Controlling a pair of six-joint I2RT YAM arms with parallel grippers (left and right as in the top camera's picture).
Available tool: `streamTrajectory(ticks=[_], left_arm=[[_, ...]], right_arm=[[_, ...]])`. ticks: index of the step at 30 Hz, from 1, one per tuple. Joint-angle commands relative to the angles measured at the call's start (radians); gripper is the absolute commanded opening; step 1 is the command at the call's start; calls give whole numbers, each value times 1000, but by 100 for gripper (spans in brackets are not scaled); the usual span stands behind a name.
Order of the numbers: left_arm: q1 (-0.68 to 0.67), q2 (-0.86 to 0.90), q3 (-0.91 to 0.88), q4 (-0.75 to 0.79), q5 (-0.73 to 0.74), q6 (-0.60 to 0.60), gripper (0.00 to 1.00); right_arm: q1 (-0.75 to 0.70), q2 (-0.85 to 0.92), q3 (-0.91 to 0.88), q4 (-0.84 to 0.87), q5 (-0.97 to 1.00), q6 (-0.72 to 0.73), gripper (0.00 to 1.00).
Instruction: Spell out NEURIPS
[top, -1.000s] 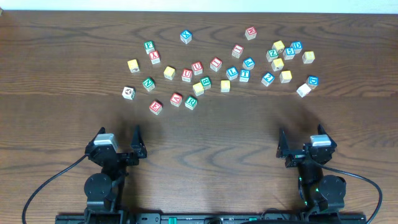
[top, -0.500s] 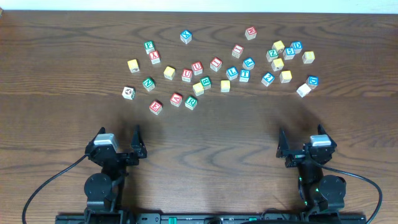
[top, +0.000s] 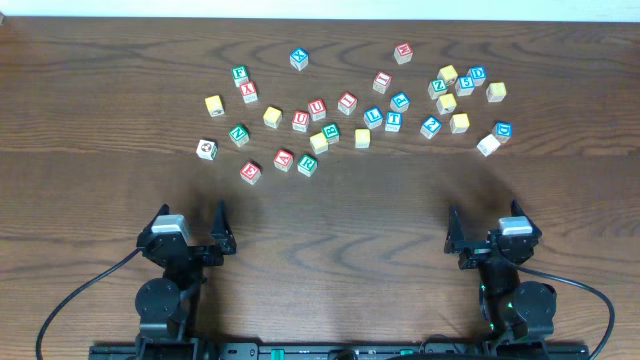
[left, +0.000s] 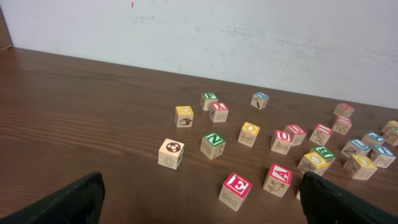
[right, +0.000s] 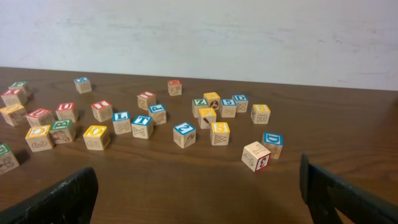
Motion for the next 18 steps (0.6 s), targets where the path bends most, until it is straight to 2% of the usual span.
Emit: streamTrajectory(ticks=[1,14,18], left_arm=[[3,3,-12,-45,-35,13,98],[3,3,-6,-1,-27,13,98],[3,13,80,-43,-28,42,98]], right_arm=[[-5,-4,-1,-4,-6,7,99],[-5,-4,-1,-4,-6,7,99],[-5,-4,-1,-4,-6,7,99]])
